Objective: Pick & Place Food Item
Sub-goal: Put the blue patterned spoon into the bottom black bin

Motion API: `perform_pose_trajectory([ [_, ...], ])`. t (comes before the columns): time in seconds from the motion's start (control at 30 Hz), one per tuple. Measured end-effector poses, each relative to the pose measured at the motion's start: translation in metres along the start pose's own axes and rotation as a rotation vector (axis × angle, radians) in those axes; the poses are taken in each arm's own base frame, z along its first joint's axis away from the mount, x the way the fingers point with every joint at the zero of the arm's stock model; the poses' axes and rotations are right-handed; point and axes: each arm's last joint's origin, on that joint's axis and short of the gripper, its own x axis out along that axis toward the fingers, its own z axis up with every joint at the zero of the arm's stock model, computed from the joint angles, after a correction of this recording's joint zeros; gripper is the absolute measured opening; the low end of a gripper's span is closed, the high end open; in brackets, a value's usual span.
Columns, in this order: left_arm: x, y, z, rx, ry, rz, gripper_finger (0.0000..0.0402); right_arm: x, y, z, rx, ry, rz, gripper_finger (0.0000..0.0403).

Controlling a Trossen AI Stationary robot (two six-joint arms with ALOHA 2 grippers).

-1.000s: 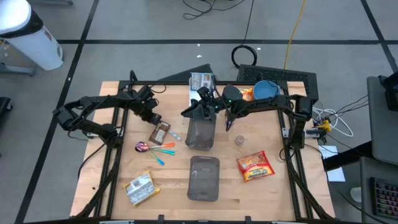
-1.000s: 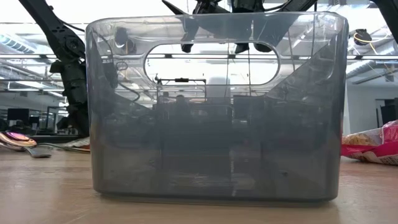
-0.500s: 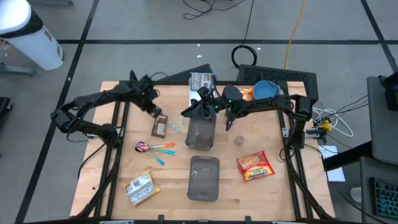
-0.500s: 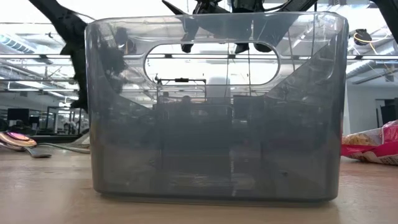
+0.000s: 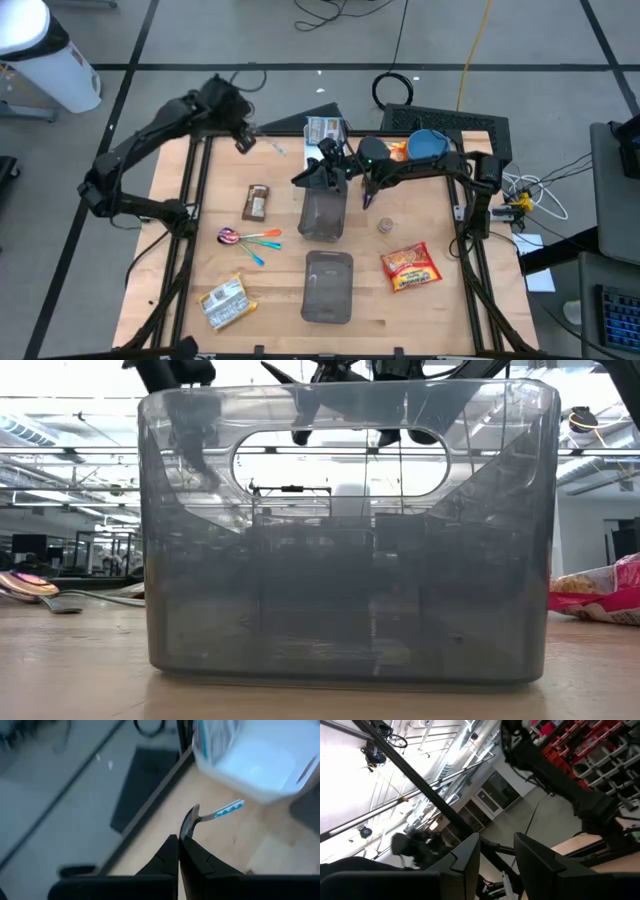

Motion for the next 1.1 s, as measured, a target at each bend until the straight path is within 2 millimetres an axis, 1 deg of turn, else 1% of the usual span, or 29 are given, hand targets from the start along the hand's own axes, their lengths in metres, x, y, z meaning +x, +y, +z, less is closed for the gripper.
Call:
perform_pose_trajectory([
  [0.13,-0.028,0.002,0.016,0.05,-0.073,-0.018,0.0005,-0.008,-0.005,0.008,0.021,-0.021,-0.021,0.0112],
  [0.27,-0.048,-0.003,0.026,0.083,-0.129,-0.09,0.0004,-0.015,-0.01,0.017,0.032,-0.022,-0.028,0.0112],
  [0.4,-0.057,-0.011,0.03,0.125,-0.161,-0.163,0.0003,-0.013,-0.004,0.033,-0.012,-0.05,-0.008,0.0112],
  [0.57,-0.059,-0.023,0.032,0.167,-0.174,-0.207,0.0005,-0.005,0.004,0.061,-0.085,-0.062,-0.023,0.0117],
  [0.7,-0.061,-0.034,0.034,0.183,-0.183,-0.253,0.0005,-0.002,0.011,0.081,-0.137,-0.052,-0.029,0.015],
  [0.8,-0.063,-0.043,0.034,0.189,-0.186,-0.282,0.0004,-0.005,0.01,0.089,-0.147,-0.058,-0.055,0.0186],
  [0.9,-0.067,-0.049,0.036,0.192,-0.197,-0.302,0.0004,-0.011,0.002,0.092,-0.096,-0.045,-0.111,0.0225],
  [0.97,-0.074,-0.051,0.039,0.199,-0.216,-0.31,0.0005,-0.013,-0.004,0.09,-0.066,-0.013,-0.148,0.0248],
  [1.03,-0.081,-0.053,0.042,0.21,-0.235,-0.313,0.0003,-0.014,-0.007,0.087,-0.066,0.041,-0.158,0.0265],
  [1.1,-0.086,-0.057,0.047,0.21,-0.254,-0.322,0.0004,-0.01,-0.008,0.08,-0.064,0.084,-0.159,0.0275],
])
